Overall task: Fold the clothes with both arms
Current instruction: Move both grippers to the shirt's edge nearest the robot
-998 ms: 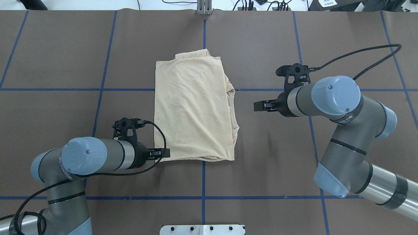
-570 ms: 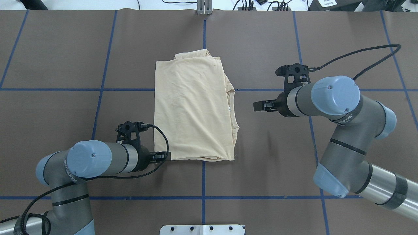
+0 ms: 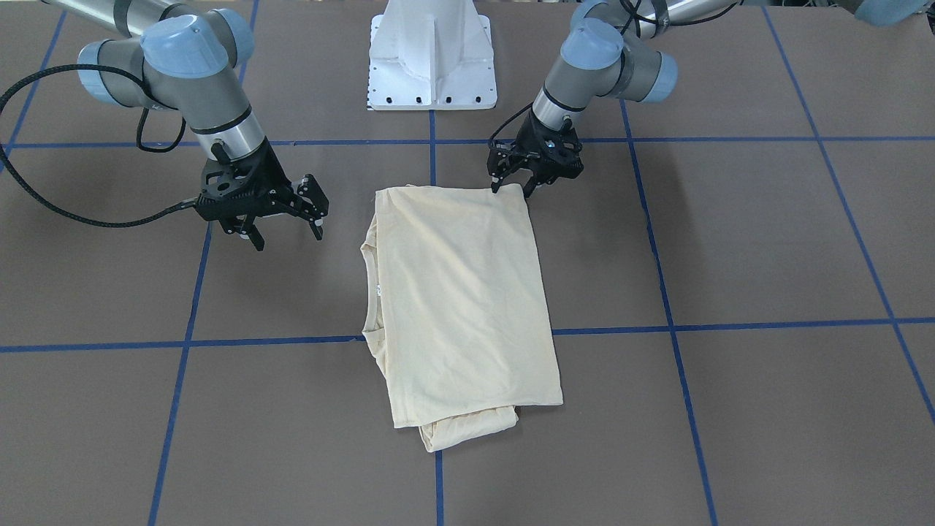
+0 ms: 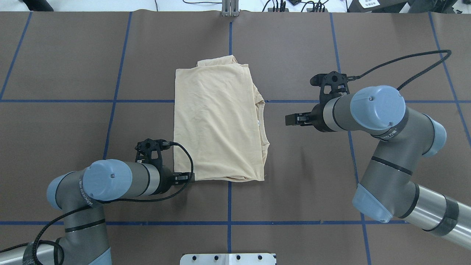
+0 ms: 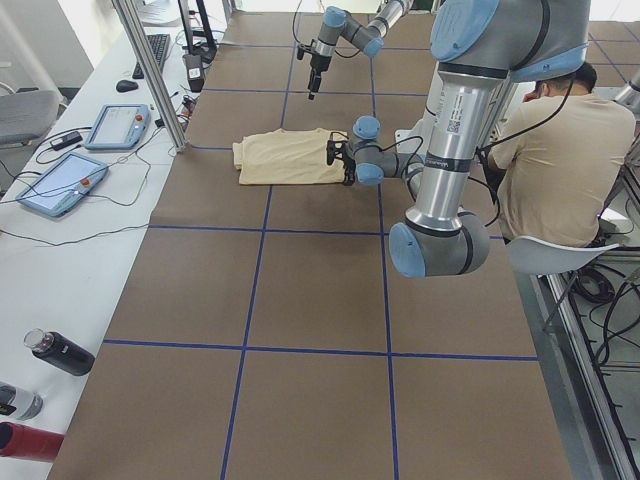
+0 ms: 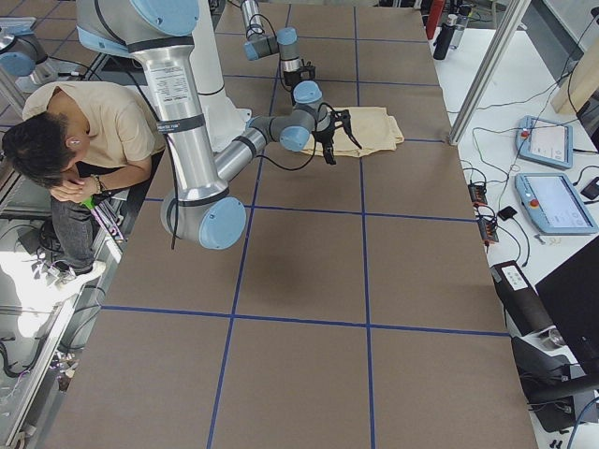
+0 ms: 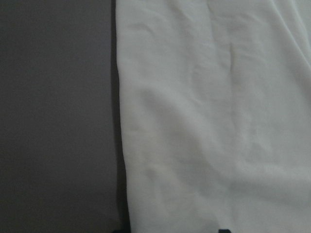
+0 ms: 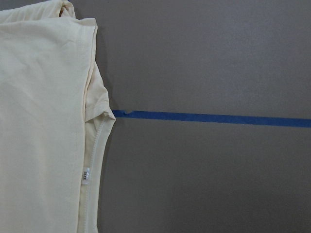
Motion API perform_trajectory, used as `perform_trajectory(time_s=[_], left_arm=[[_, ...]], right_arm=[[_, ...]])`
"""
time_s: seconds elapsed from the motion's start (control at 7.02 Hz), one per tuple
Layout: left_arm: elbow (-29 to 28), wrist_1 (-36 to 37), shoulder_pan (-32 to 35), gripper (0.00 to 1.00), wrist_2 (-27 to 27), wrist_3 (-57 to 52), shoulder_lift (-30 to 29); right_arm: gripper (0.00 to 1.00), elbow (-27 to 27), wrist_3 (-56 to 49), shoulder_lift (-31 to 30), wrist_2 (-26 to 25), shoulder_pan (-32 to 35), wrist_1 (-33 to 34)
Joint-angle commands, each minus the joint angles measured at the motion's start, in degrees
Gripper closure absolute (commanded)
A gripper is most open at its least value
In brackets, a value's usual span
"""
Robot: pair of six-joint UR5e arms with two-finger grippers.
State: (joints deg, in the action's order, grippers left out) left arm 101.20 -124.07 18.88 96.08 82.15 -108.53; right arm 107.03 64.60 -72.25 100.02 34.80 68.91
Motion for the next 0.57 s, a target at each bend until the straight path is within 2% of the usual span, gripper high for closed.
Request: perform_trajectory(time_s=[0.0, 0.43], left_arm=[[0.5, 0.0, 0.1, 0.95, 0.1, 0.0, 0.0], [1.1, 0.1, 0.5, 0.96, 0.1, -0.1, 0.5]], right_arm=[[0.00, 0.0, 0.1, 0.2, 0.0, 0.0, 0.1], [0.00, 0.0, 0.1, 0.4, 0.0, -0.1, 0.1]])
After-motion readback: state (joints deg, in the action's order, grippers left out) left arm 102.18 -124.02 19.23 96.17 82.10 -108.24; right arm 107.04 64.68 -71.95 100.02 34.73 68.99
